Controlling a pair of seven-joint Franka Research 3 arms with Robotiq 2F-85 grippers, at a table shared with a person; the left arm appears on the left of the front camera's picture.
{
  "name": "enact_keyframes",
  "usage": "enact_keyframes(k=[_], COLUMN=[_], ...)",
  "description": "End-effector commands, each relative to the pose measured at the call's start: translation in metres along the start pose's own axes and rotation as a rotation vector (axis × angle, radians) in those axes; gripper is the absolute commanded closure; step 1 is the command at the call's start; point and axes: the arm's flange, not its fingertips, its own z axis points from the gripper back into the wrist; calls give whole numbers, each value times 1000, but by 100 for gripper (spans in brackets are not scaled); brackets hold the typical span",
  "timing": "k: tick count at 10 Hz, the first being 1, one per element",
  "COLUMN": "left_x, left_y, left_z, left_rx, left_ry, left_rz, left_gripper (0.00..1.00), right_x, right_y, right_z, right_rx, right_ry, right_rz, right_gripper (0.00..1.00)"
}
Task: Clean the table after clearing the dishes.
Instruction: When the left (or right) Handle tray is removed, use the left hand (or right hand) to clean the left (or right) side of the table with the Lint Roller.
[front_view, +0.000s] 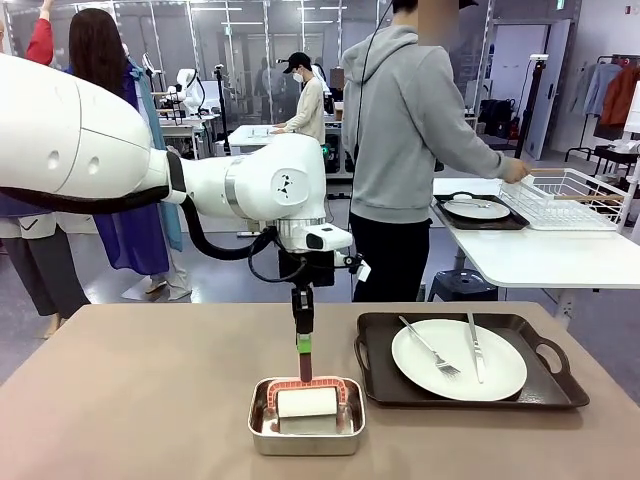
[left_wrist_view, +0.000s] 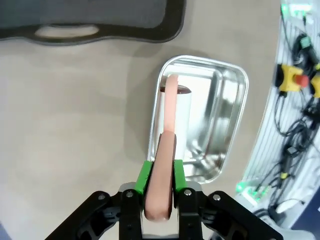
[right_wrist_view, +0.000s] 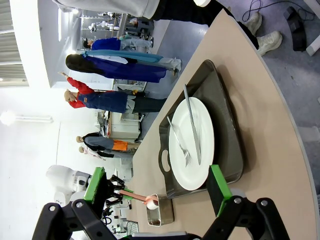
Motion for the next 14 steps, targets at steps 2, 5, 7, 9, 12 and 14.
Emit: enact_keyframes(k=[2, 5, 7, 9, 12, 14], left_x=[-76, -172, -222, -248, -261, -261], left_y=[-19, 5, 29, 47, 68, 68], left_z=[102, 129, 108, 70, 69, 69], left_rx=[69, 9, -43, -49, -90, -90], left_ry=[-177, -278, -426, -569, -523, -523], left_rz=[307, 809, 1067, 1159, 1198, 1198], left_gripper=[98, 98, 98, 98, 98, 98], right_x=[-1, -1, -1, -1, -1, -1], right_y=[2, 2, 2, 2, 2, 2], right_z=[1, 1, 1, 1, 1, 1], right_rx=[6, 6, 6, 6, 6, 6], right_ry=[-1, -1, -1, -1, -1, -1], right_rz=[3, 3, 3, 3, 3, 3], right_gripper=[0, 0, 0, 0, 0, 0])
